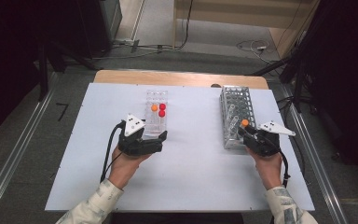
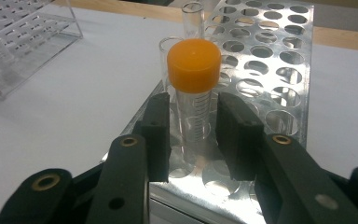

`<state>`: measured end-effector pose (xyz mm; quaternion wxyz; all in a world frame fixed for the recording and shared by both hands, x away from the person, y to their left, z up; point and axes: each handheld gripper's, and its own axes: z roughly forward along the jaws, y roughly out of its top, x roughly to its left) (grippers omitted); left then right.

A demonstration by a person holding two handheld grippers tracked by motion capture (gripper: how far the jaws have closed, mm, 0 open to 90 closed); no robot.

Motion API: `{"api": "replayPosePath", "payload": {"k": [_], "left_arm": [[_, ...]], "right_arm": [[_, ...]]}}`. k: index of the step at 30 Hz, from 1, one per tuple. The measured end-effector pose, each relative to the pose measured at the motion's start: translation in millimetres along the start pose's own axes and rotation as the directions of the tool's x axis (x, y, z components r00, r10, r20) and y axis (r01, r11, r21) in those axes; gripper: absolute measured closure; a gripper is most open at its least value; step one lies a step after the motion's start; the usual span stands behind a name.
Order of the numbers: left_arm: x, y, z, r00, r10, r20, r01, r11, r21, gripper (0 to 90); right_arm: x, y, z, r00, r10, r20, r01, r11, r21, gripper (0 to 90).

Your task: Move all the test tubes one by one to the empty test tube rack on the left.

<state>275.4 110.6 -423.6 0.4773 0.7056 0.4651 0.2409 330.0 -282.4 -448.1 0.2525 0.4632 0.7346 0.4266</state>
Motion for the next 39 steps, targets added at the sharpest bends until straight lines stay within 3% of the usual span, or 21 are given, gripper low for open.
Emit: {"api": "replayPosePath", "payload": {"k": [17,39], "left_arm": [[-1.4,0.0,0.1,1.0,0.003,0.004,-0.003,1.0,0.002,14.5],[-2.7,0.7,-0.8,1.0,0.005,0.008,-0.005,1.0,-0.001,14.7]], "right_arm": [[0.1,1.4,5.6,0.9999,-0.003,0.01,0.003,1.0,-0.003,71.2],[2.2,25.1,-31.3,0.9999,0.007,0.008,-0.006,0.994,-0.11,72.2]]}}
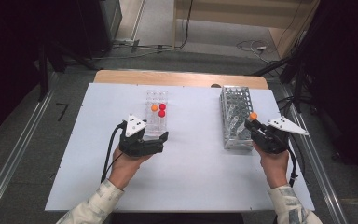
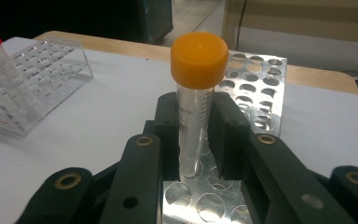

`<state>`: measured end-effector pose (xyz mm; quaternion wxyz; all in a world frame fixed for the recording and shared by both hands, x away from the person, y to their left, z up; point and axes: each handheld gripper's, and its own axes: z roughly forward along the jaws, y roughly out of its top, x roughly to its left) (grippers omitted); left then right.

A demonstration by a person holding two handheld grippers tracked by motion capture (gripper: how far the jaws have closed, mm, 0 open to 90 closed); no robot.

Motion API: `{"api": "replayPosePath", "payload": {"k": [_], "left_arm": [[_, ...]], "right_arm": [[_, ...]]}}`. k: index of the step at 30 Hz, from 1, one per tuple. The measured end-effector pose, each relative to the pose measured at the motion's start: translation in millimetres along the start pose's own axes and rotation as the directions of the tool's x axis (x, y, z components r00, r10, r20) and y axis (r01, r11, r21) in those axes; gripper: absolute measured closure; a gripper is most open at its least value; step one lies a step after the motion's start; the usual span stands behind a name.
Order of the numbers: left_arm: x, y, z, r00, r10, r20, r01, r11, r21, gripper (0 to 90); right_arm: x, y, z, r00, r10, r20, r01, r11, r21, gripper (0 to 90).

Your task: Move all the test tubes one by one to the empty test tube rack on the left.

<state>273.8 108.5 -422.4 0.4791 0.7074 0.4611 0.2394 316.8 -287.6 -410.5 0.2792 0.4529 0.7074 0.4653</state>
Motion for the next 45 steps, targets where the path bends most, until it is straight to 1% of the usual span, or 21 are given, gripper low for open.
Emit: {"api": "replayPosePath", "payload": {"k": [3,5,11,15,21,22,26,30,31,34,38,40,45], "left_arm": [[-0.1,0.1,-0.1,1.0,0.0,0.0,0.0,1.0,0.0,14.7],[-0.3,0.2,-0.2,1.0,-0.001,0.001,0.001,1.0,-0.002,14.6],[-1.3,0.9,-1.1,1.0,0.002,0.009,-0.002,1.0,-0.004,14.8],[-2.7,1.5,-1.8,0.9999,0.004,0.012,-0.004,1.0,-0.006,14.8],[-5.3,2.7,-2.6,0.9997,0.005,0.023,-0.005,0.9999,-0.012,15.4],[-6.1,2.7,-2.6,0.9997,0.009,0.024,-0.008,0.9999,-0.013,15.4],[-9.6,2.4,-2.1,0.9991,0.013,0.039,-0.012,0.9999,-0.008,15.6],[-14.4,3.3,-2.7,0.9983,0.019,0.055,-0.018,0.9997,-0.014,16.3],[-15.5,3.4,-3.1,0.998,0.023,0.06,-0.022,0.9997,-0.012,16.4],[-17.7,3.5,-3.0,0.997,0.029,0.071,-0.028,0.9995,-0.011,17.2],[-20.5,3.9,-3.5,0.996,0.033,0.082,-0.032,0.9994,-0.014,17.3],[-21.6,4.0,-3.7,0.9955,0.034,0.089,-0.033,0.9994,-0.013,17.4],[-24.3,5.1,-4.6,0.9931,0.033,0.112,-0.032,0.9993,-0.018,21.1]], "right_arm": [[1.9,2.7,-4.5,1.0,-0.003,-0.009,0.003,1.0,-0.007,72.2],[4.7,4.6,-7.9,0.9999,-0.014,-0.009,0.014,1.0,-0.012,72.3],[14.9,8.3,-16.2,0.9984,-0.026,-0.051,0.024,0.999,-0.029,72.3],[24.0,8.7,-16.1,0.9956,-0.04,-0.084,0.038,0.999,-0.029,72.2],[41.3,5.1,-8.0,0.9879,-0.058,-0.144,0.058,0.998,-0.009,72.3],[46.0,4.0,-5.5,0.9857,-0.068,-0.154,0.069,0.998,-0.003,72.2],[62.2,-0.9,3.3,0.9769,-0.084,-0.197,0.088,0.996,0.015,72.2],[80.7,-5.6,12.9,0.9635,-0.113,-0.243,0.125,0.992,0.034,72.2],[84.0,-6.1,14.5,0.9613,-0.118,-0.249,0.131,0.991,0.037,72.2],[97.2,-7.6,20.6,0.951,-0.129,-0.281,0.147,0.988,0.046,72.2],[111.7,-10.5,27.8,0.9384,-0.152,-0.31,0.177,0.983,0.055,72.2],[117.8,-11.3,30.8,0.9342,-0.154,-0.322,0.183,0.981,0.061,72.3],[131.5,-11.6,38.2,0.9215,-0.169,-0.35,0.204,0.977,0.065,72.2]]}}
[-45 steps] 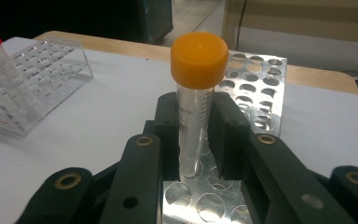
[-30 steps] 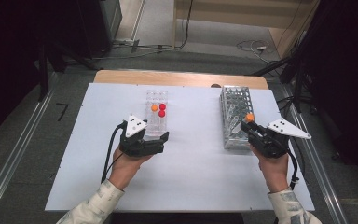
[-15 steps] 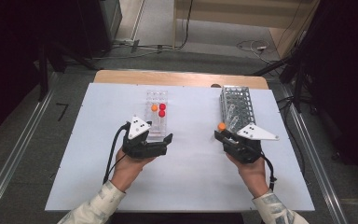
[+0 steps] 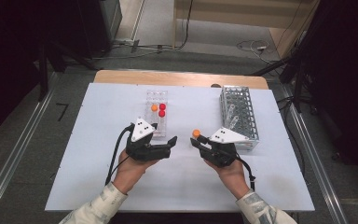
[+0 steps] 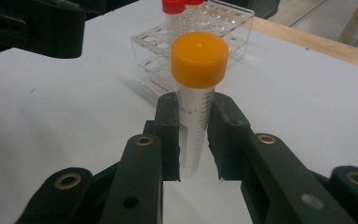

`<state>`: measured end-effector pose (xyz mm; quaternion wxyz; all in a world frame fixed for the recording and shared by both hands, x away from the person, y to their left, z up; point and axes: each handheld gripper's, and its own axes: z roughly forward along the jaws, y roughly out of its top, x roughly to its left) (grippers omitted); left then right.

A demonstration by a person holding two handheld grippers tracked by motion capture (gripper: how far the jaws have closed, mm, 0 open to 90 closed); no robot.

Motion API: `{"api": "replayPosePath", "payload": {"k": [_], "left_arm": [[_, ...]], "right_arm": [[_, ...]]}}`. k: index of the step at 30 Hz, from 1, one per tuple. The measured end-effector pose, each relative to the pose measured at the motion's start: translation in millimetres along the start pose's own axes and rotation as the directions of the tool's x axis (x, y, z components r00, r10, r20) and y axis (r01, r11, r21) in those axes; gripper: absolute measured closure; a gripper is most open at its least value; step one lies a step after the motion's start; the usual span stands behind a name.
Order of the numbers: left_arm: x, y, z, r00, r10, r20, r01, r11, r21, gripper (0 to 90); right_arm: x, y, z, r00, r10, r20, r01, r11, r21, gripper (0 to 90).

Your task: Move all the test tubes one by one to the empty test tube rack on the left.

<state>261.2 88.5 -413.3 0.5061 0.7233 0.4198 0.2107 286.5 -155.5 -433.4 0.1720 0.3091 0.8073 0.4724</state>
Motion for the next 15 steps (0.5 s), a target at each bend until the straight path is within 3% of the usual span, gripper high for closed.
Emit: {"api": "replayPosePath", "payload": {"k": [7,15], "left_arm": [[-9.6,1.5,0.2,0.9976,0.037,0.058,-0.037,0.9993,-0.005,32.2],[-13.8,1.0,1.5,0.9938,0.066,0.09,-0.065,0.9978,-0.007,43.2]], "right_arm": [[14.7,3.6,15.7,0.9988,-0.027,-0.04,0.027,0.999,0.017,72.2],[29.8,5.8,24.3,0.9951,-0.051,-0.085,0.054,0.998,0.036,72.2]]}}
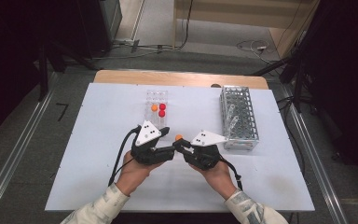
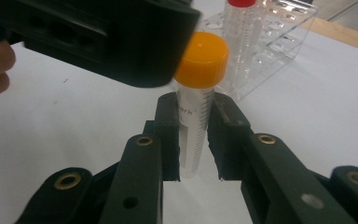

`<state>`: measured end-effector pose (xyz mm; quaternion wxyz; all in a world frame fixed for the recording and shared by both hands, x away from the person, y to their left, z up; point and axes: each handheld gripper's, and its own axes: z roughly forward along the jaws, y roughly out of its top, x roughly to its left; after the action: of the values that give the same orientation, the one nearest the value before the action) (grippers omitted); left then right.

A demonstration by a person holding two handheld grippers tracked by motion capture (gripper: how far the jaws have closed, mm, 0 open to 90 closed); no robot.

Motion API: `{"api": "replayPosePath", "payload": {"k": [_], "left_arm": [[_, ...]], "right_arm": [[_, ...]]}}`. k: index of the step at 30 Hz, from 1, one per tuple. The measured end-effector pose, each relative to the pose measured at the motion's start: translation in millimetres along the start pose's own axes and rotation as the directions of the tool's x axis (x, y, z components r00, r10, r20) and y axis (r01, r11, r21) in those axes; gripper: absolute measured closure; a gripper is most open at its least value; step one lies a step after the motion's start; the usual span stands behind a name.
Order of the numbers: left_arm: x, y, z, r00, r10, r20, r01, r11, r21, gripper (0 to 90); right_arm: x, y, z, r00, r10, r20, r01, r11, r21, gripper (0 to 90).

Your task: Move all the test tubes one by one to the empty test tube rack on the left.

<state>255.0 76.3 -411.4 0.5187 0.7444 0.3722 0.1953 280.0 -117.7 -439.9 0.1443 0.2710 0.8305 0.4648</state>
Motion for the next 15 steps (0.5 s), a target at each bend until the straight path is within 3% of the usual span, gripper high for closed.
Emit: {"api": "replayPosePath", "payload": {"k": [15], "left_arm": [[-4.9,-3.5,4.2,0.9992,0.037,0.017,-0.037,0.9992,0.012,65.1]], "right_arm": [[6.6,3.5,-0.2,0.9998,-0.01,-0.018,0.01,1.0,-0.013,72.1]]}}
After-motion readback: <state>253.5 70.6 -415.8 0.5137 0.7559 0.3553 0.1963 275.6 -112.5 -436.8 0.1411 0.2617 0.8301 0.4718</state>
